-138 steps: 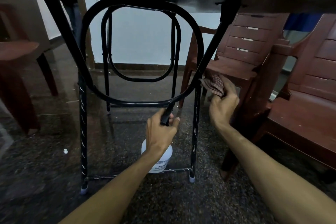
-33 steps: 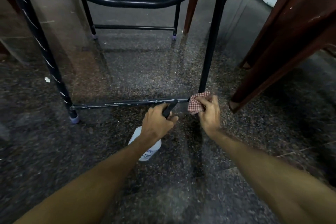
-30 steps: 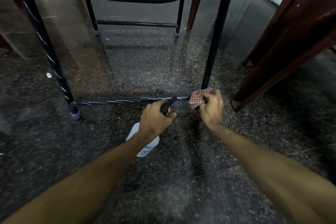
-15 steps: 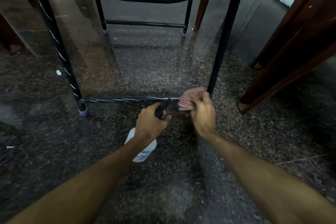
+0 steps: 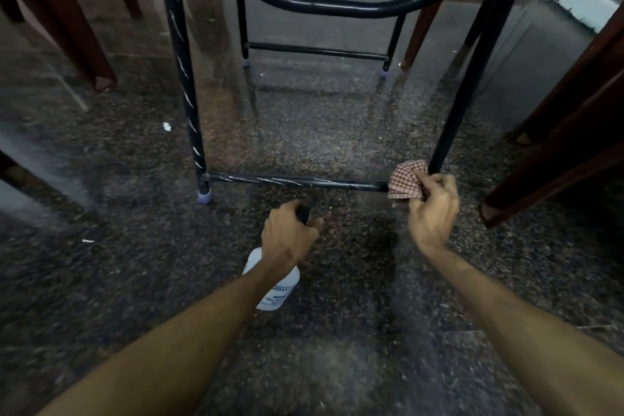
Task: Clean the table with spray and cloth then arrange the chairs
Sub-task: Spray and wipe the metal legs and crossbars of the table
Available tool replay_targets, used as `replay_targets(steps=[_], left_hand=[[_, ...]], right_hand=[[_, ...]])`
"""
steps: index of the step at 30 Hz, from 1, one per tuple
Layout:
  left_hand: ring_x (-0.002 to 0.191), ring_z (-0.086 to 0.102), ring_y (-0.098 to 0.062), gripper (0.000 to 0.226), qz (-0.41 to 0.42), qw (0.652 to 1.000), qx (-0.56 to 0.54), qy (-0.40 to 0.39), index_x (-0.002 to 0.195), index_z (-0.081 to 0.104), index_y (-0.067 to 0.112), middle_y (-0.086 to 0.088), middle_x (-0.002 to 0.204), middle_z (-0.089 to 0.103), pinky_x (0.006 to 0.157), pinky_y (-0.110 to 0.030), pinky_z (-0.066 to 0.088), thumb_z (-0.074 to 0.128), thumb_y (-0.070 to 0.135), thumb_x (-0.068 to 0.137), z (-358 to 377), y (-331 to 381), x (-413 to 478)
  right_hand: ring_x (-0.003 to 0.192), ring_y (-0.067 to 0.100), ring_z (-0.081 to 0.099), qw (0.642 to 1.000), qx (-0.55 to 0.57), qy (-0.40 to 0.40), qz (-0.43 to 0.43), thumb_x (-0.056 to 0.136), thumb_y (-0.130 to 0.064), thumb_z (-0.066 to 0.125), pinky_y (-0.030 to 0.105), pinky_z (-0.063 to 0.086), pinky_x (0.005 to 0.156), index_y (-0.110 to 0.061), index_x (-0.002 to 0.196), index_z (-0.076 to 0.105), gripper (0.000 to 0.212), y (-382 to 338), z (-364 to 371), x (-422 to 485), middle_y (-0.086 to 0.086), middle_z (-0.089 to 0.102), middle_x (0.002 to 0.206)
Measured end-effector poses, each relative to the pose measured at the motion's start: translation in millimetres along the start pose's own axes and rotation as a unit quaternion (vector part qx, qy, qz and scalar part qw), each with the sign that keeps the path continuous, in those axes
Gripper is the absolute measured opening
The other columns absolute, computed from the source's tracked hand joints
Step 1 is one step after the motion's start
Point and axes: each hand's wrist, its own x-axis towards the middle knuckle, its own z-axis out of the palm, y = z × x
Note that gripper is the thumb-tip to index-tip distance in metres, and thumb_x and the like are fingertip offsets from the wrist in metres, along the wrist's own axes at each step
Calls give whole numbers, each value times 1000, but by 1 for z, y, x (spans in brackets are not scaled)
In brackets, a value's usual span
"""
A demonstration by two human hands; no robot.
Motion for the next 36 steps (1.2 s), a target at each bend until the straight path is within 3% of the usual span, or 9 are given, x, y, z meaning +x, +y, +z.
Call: replay_targets(steps=[4, 7, 10, 13, 16, 22, 27, 31, 36], left_hand=[[78, 65, -28, 20, -35, 999, 12, 35, 86, 66, 14, -3, 77, 66, 65, -35, 47, 72, 33, 89, -17, -10, -4], [78, 67, -28, 19, -63, 996, 15, 58, 81, 65, 18, -1, 74, 65, 70, -37, 54, 72, 34, 88, -37, -22, -3], [78, 67, -29, 18, -74, 993, 25, 85, 78, 63, 18, 0, 72, 64, 69, -38, 54, 72, 31, 88, -57, -37, -1], [79, 66, -26, 18, -94, 991, 19, 95, 84, 65, 20, -1, 77, 68, 73, -40, 57, 74, 35, 87, -71, -51, 0], [75, 66, -28, 24, -99, 988, 16, 114, 70, 56, 23, 1, 69, 63, 66, -37, 54, 69, 29, 89, -81, -64, -1], [71, 64, -22, 19, -119, 984, -19, 129, 85, 64, 18, 2, 72, 65, 66, -36, 53, 72, 36, 86, -109, -86, -2], [63, 57, -24, 9, -121, 983, 3, 139, 83, 62, 16, 2, 64, 57, 57, -33, 39, 65, 24, 88, -119, -95, -5], [61, 59, -21, 16, -120, 981, -12, 154, 76, 59, 28, 2, 63, 59, 53, -32, 41, 66, 28, 89, -131, -95, -2], [61, 59, -17, 25, -111, 978, -16, 175, 70, 53, 34, 4, 64, 60, 54, -33, 42, 64, 26, 91, -143, -101, 0]], right_hand=[[103, 33, 56, 999, -12, -36, 23, 79, 9, 60, 35, 41, 101, -4, 127, 66, 50, -18, 13, 4, 18, 54, 112], [109, 40, 52, 993, -64, -95, 25, 77, 7, 61, 42, 42, 101, -10, 124, 69, 50, -35, 38, -2, 19, 55, 117], [107, 39, 46, 981, -118, -147, -52, 76, 2, 64, 45, 46, 91, -16, 119, 70, 48, -53, 62, -14, 14, 57, 116], [105, 33, 44, 961, -70, -210, -165, 73, 3, 61, 40, 39, 91, -16, 122, 69, 53, -86, 89, -22, 12, 59, 116], [111, 31, 44, 924, -19, -290, -249, 73, 5, 59, 38, 39, 96, -16, 130, 65, 61, -115, 105, -25, 11, 58, 125], [99, 29, 54, 926, -186, -188, -268, 76, -7, 60, 40, 43, 87, -22, 119, 70, 47, -107, 100, -29, 6, 68, 110], [96, 20, 61, 860, -178, -230, -419, 86, -27, 29, 38, 27, 87, -30, 115, 66, 47, -204, 149, -50, -4, 69, 110], [100, 28, 57, 820, -206, -265, -463, 84, -22, 52, 41, 36, 88, -28, 124, 64, 42, -177, 151, -34, 3, 65, 119], [93, 36, 58, 826, -172, -225, -488, 68, -6, 75, 44, 54, 75, -16, 117, 69, 50, -156, 145, -32, 13, 64, 110]])
